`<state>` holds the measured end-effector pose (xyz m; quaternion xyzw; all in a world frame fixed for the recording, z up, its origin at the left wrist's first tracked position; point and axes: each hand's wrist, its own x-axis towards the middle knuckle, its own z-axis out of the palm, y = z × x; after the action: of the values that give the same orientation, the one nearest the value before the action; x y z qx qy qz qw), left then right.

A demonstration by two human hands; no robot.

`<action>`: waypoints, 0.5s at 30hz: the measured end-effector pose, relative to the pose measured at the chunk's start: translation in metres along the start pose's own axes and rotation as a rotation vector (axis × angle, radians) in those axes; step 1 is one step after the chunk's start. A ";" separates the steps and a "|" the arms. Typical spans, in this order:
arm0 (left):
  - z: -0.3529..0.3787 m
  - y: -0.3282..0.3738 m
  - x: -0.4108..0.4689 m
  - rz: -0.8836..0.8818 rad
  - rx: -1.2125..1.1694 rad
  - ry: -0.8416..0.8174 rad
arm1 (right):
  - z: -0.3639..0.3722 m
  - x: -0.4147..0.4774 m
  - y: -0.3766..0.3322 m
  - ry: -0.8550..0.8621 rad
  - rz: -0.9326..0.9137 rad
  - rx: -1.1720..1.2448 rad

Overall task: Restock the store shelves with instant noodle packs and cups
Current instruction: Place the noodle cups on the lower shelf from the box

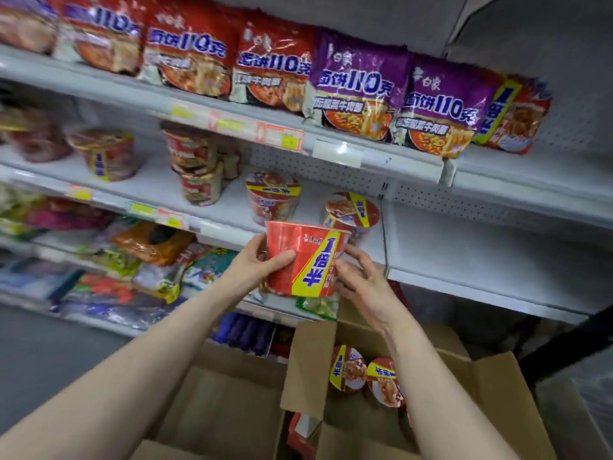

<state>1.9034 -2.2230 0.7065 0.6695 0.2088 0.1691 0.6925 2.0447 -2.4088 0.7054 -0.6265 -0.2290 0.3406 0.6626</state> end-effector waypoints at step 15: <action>-0.261 0.007 -0.003 0.046 -0.030 0.221 | 0.239 0.118 0.007 -0.227 -0.047 -0.086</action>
<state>1.7663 -2.0010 0.7093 0.6412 0.2657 0.2607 0.6711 1.9470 -2.1602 0.7102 -0.6061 -0.3318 0.3835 0.6128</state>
